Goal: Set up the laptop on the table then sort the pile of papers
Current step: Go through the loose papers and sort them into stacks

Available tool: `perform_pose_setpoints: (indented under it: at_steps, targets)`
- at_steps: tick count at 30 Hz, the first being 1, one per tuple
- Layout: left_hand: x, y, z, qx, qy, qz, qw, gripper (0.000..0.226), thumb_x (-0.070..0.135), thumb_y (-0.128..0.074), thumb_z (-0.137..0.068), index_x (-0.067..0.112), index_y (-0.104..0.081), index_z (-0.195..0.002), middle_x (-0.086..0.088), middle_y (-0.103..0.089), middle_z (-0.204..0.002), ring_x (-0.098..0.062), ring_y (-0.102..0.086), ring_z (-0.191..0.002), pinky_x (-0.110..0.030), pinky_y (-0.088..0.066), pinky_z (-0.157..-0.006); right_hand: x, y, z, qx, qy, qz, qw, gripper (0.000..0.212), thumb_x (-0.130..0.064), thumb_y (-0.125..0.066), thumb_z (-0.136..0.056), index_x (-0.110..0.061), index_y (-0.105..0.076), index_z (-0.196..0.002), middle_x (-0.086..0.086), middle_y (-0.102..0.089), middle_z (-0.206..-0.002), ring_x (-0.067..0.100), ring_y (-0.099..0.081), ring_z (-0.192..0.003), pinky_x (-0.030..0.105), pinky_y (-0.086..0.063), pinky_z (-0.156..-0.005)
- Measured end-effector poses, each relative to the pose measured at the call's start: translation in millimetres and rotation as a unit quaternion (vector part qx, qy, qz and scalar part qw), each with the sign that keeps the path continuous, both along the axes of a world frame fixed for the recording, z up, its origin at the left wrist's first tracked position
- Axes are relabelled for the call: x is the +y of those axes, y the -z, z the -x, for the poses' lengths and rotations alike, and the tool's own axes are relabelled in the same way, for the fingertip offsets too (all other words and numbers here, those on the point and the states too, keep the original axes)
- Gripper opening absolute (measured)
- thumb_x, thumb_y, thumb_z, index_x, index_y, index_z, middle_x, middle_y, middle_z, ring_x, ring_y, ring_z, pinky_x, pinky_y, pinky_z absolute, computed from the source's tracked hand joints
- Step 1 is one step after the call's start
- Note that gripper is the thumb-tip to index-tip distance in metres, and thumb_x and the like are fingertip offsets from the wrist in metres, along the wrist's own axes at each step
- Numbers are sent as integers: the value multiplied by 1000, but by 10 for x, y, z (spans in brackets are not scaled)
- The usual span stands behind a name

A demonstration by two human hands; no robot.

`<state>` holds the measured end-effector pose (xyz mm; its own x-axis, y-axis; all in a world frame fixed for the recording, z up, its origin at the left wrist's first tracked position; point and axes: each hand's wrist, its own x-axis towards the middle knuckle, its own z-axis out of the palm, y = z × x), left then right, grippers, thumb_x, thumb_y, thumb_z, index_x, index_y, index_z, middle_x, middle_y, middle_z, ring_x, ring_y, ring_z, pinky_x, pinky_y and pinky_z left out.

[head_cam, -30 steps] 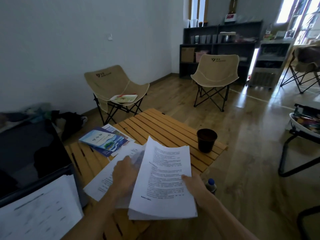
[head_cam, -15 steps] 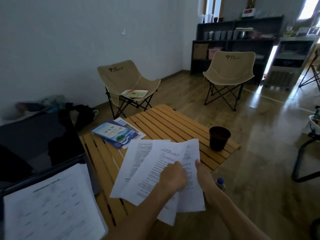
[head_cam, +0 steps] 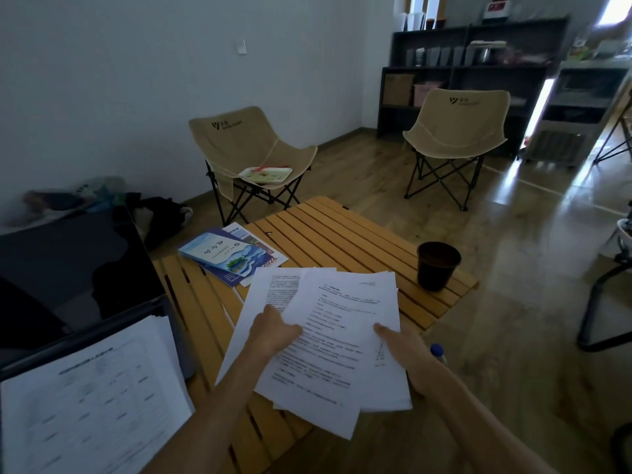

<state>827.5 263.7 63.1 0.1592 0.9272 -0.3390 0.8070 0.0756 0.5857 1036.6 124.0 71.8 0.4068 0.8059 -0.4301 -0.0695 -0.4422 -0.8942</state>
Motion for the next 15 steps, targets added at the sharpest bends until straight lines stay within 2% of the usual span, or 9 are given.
perform_pose_setpoints:
  at_steps: [2, 5, 7, 9, 11, 13, 15]
  targets:
    - [-27, 4, -55, -6, 2, -8, 1000, 47, 27, -66, -83, 6, -53, -123, -13, -59, -125, -28, -59, -107, -35, -51, -89, 0, -2, 4, 18, 0, -12, 1000, 14, -27, -59, -100, -20, -63, -111, 8, -77, -97, 27, -75, -83, 39, -60, -71]
    - [-202, 53, -233, 7, 1, -67, 998, 40, 15, -56, -90, 5, -46, -128, -16, -49, -131, -31, -53, -116, -37, -46, -95, -24, -8, -3, 15, -12, -13, 1000, 14, -20, -65, -96, -21, -64, -109, 7, -77, -99, 26, -75, -85, 36, -59, -67]
    - [-286, 84, -268, -15, 19, -88, 996, 34, 19, -53, -95, 8, -47, -126, -14, -48, -127, -27, -53, -111, -36, -46, -91, -33, -19, -11, 8, -25, -6, 1000, 19, -10, -64, -95, -20, -62, -111, 7, -75, -102, 26, -74, -87, 33, -57, -64]
    - [-235, 83, -127, -11, 22, -115, 993, 27, 29, -51, -97, 8, -57, -112, -10, -57, -112, -21, -58, -95, -33, -51, -80, -31, -37, -13, -2, -31, -2, 1000, 23, -4, -62, -94, -19, -60, -112, 7, -73, -103, 24, -73, -88, 32, -56, -64]
    - [-36, 85, 158, 31, -50, -140, 988, 31, 41, -54, -92, 11, -58, -101, -4, -60, -101, -20, -61, -87, -34, -55, -71, -17, -50, -20, -12, -24, -6, 1000, 27, -2, -61, -94, -20, -59, -114, 5, -72, -104, 23, -72, -88, 32, -55, -63]
    - [114, 76, 418, 35, -97, -106, 989, 39, 49, -63, -83, 15, -57, -101, -2, -63, -101, -19, -63, -82, -29, -55, -61, -6, -66, -2, -16, -26, -7, 1000, 30, 0, -61, -93, -21, -59, -115, 5, -71, -104, 23, -72, -88, 31, -55, -63]
    - [193, -14, 491, -46, -106, -29, 993, 29, 37, -70, -84, 16, -59, -100, -3, -67, -95, -16, -64, -71, -23, -50, -50, 4, -92, 13, -20, -32, -6, 999, 30, 0, -60, -93, -21, -58, -114, 4, -71, -101, 21, -71, -85, 28, -53, -59]
